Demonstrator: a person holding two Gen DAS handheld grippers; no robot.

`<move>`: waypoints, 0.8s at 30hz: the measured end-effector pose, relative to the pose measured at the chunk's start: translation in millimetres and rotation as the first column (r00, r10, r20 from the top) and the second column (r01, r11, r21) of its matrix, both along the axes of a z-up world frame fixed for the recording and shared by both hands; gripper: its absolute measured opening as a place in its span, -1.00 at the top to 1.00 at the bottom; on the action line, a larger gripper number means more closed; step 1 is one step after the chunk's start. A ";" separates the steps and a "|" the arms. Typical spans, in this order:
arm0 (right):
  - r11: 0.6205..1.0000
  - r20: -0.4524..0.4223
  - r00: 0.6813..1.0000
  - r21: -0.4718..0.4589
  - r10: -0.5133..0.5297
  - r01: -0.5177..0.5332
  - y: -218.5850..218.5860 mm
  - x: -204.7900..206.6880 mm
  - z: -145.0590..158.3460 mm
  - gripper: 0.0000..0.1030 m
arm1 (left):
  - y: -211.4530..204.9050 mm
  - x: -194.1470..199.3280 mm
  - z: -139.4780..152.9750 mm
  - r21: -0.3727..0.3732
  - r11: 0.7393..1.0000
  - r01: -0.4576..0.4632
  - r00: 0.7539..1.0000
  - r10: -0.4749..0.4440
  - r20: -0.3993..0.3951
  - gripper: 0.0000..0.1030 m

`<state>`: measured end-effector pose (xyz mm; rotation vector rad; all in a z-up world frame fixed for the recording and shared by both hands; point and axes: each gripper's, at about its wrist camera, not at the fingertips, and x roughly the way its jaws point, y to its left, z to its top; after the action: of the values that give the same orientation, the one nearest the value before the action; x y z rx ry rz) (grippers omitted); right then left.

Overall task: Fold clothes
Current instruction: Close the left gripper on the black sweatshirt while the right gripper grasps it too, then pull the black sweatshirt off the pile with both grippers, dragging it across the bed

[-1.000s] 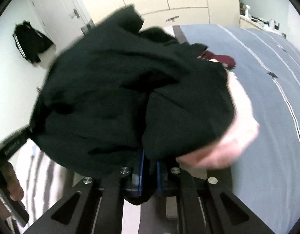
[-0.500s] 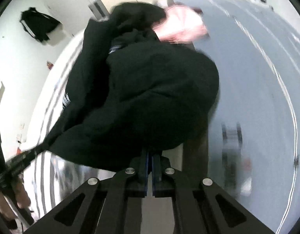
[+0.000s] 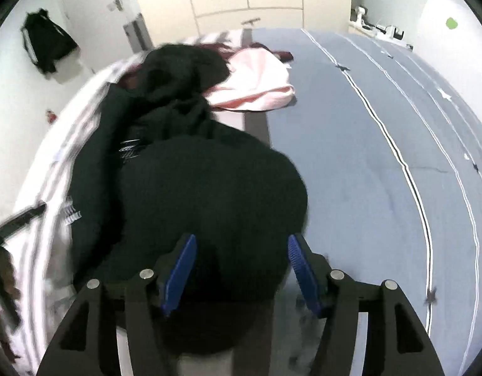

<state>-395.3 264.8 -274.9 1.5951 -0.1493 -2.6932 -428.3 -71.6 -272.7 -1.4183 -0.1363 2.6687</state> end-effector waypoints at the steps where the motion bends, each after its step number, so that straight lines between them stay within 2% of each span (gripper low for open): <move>1: 1.000 0.019 1.000 0.004 -0.019 0.019 3.8 -11.3 -11.1 -0.12 | 15.1 -5.0 6.4 0.005 0.999 0.051 0.998 -0.051 -0.025 -0.32; 3: 0.998 0.053 0.997 0.009 -0.064 0.064 12.7 -30.5 -30.7 -0.12 | 45.1 -14.2 17.9 0.009 0.989 0.149 0.987 -0.148 -0.070 -0.34; 5: 0.994 0.066 0.992 0.001 -0.111 0.111 24.8 -42.0 -41.8 -0.12 | 74.6 -18.5 22.1 0.006 0.978 0.208 0.975 -0.207 -0.081 -0.53; 7: 0.991 0.077 0.988 -0.009 -0.134 0.136 31.6 -48.7 -48.9 -0.12 | 102.0 -24.8 16.9 0.002 0.974 0.227 0.971 -0.227 -0.078 -0.53; 9: 0.991 0.086 0.988 -0.023 -0.126 0.129 32.8 -48.8 -52.8 -0.12 | 124.9 -34.2 4.2 -0.054 0.971 0.232 0.970 -0.236 -0.063 -0.53; 10: 0.992 0.095 0.988 -0.029 -0.121 0.124 31.6 -50.9 -56.7 -0.12 | 132.8 -40.5 -3.2 -0.092 0.970 0.227 0.971 -0.232 -0.050 -0.44; 11: 0.993 0.107 0.988 -0.033 -0.114 0.118 29.4 -52.0 -59.9 -0.12 | 137.1 -44.6 -10.5 -0.121 0.969 0.216 0.974 -0.222 -0.040 -0.04; 12: 0.993 0.119 0.987 -0.037 -0.106 0.111 27.0 -52.5 -62.8 -0.11 | 135.9 -48.1 -17.2 -0.141 0.970 0.199 0.979 -0.204 -0.026 0.23; 13: 0.994 0.128 0.987 -0.038 -0.095 0.101 24.9 -53.3 -65.0 0.05 | 134.8 -51.5 -23.8 -0.160 0.970 0.182 0.982 -0.187 -0.013 0.58; 14: 0.996 0.133 0.987 -0.026 -0.085 0.089 22.9 -53.5 -66.3 0.40 | 130.9 -53.7 -27.4 -0.161 0.972 0.170 0.985 -0.173 -0.003 0.72; 16: 0.998 0.136 0.989 -0.014 -0.065 0.068 20.8 -51.6 -66.5 0.79 | 111.0 -52.1 -21.3 -0.083 0.983 0.166 0.986 -0.166 0.005 0.87; 17: 0.998 0.130 0.990 -0.026 -0.056 0.060 21.5 -49.2 -65.1 0.82 | 100.6 -49.8 -17.4 -0.060 0.986 0.156 0.988 -0.156 0.004 0.95; 19: 0.997 0.118 0.992 -0.051 -0.046 0.052 23.4 -43.0 -60.0 0.89 | 75.5 -36.2 -5.0 -0.082 0.992 0.100 0.995 -0.102 -0.022 0.95; 21: 0.997 0.101 0.994 -0.057 -0.053 0.059 27.7 -30.5 -51.3 0.90 | 36.3 -10.9 13.2 -0.073 0.997 0.016 0.998 -0.020 -0.059 0.95; 24: 0.996 0.079 0.995 -0.065 -0.064 0.069 34.6 -7.0 -37.8 0.90 | -34.8 31.8 28.8 -0.080 0.988 -0.130 0.991 0.126 -0.048 0.95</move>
<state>-402.2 299.4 -312.7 1.7045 -0.2959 -2.6442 -396.5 -106.4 -244.0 -1.4199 -0.1176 2.8380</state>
